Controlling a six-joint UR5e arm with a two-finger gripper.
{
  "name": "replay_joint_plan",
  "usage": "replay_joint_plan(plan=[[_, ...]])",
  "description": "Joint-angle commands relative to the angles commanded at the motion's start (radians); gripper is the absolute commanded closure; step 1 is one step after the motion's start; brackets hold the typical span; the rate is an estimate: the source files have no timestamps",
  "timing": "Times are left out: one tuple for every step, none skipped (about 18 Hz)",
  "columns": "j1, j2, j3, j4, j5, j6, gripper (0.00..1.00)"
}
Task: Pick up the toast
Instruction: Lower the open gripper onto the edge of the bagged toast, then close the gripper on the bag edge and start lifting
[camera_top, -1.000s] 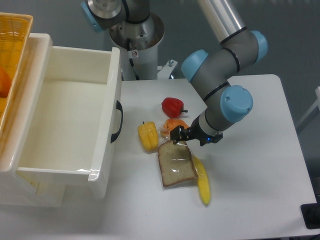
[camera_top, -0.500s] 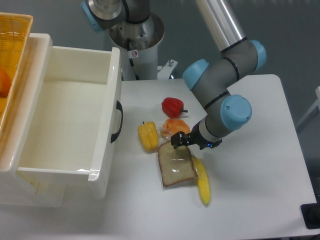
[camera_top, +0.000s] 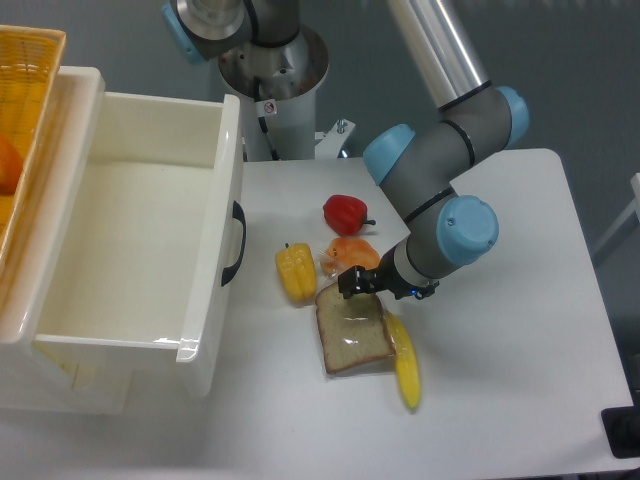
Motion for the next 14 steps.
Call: replay_joint_plan(plan=[[-0.003, -0.003, -0.003, 0.000, 0.002, 0.000, 0.02], [-0.005, -0.003, -0.009, 0.000, 0.002, 0.000, 0.07], [-0.005, 0.000, -0.014, 0.002, 0.002, 0.000, 0.13], [-0.008, 0.000, -0.014, 0.000, 0.002, 0.000, 0.18], [-0.008, 0.001, -0.012, 0.000, 0.002, 0.003, 0.20], [-0.008, 0.001, -0.014, -0.002, 0.003, 0.006, 0.27], [-0.008, 0.003, -0.014, -0.002, 0.005, 0.009, 0.30], [-0.008, 0.006, -0.012, -0.003, 0.006, 0.011, 0.34], [-0.008, 0.006, -0.012, -0.005, 0.006, 0.011, 0.39], [-0.008, 0.008, -0.012, -0.005, 0.006, 0.011, 0.42], [-0.006, 0.009, -0.012, -0.006, 0.008, 0.011, 0.45], [-0.006, 0.012, -0.012, -0.008, 0.008, 0.011, 0.46], [-0.006, 0.017, -0.012, -0.008, 0.008, 0.011, 0.48], [-0.006, 0.017, -0.012, -0.008, 0.008, 0.011, 0.48]])
